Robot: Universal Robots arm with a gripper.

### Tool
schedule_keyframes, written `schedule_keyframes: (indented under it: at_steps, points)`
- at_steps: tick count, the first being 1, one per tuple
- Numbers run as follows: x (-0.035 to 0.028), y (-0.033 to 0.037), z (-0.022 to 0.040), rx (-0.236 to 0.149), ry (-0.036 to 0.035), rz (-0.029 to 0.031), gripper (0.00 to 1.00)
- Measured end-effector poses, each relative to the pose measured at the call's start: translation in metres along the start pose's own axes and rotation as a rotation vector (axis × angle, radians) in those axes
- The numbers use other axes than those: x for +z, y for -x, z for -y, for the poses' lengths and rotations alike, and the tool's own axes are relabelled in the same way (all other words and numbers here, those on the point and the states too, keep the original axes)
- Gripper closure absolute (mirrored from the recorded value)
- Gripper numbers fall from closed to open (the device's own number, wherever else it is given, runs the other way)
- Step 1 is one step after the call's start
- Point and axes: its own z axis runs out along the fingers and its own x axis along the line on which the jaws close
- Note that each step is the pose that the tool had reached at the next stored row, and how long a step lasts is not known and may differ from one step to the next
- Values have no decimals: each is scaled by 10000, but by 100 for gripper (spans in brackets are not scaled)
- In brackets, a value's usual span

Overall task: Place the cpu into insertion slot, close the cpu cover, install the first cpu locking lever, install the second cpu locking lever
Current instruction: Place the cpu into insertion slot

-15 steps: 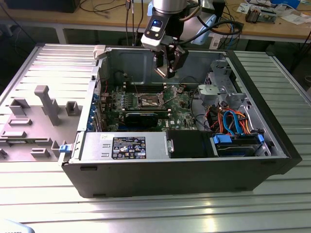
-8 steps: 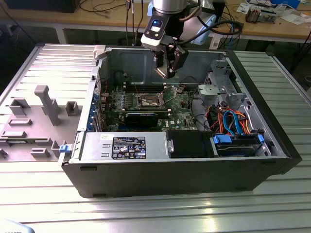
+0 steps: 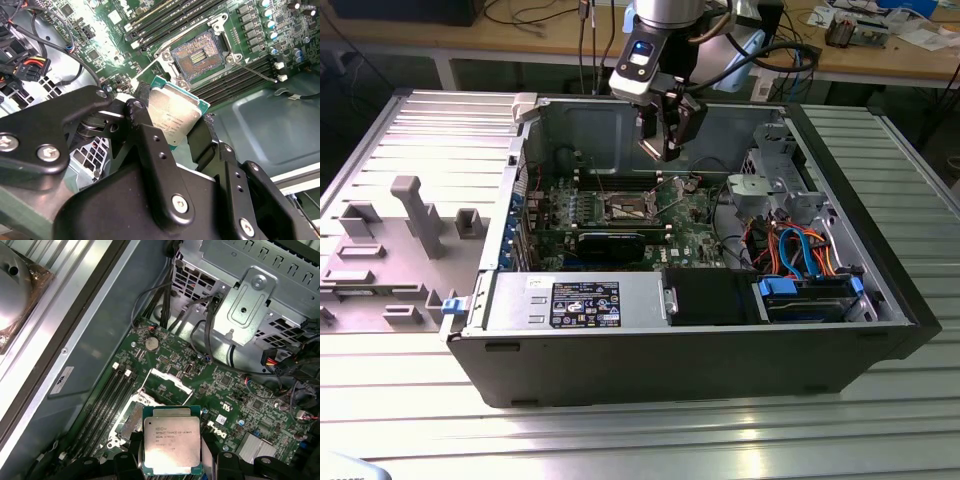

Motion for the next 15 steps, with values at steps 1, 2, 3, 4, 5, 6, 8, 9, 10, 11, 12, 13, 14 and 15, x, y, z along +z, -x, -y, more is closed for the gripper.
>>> schedule_keyframes:
  at_steps: [1, 2, 3, 4, 5, 6, 8, 9, 10, 11, 12, 13, 14, 15]
  points:
    - [0, 0, 0, 25, 0, 2, 45]
    - [0, 0, 0, 47, 0, 3, 45]
    - [0, 0, 0, 127, 0, 9, 45]
    - [0, 0, 0, 209, -1, 14, 45]
    - [0, 0, 0, 277, 0, 18, 45]
    - [0, 0, 0, 378, -1, 25, 45]
    - [0, 0, 0, 542, -1, 37, 45]
    - [0, 0, 0, 557, -1, 38, 45]
    - [0, 0, 0, 573, -1, 39, 45]
    - [0, 0, 0, 584, -1, 40, 45]
    - [0, 0, 0, 591, -1, 40, 45]
    - [0, 0, 0, 600, -1, 40, 45]
    - [0, 0, 0, 605, -1, 41, 45]
    - [0, 0, 0, 615, -1, 42, 45]
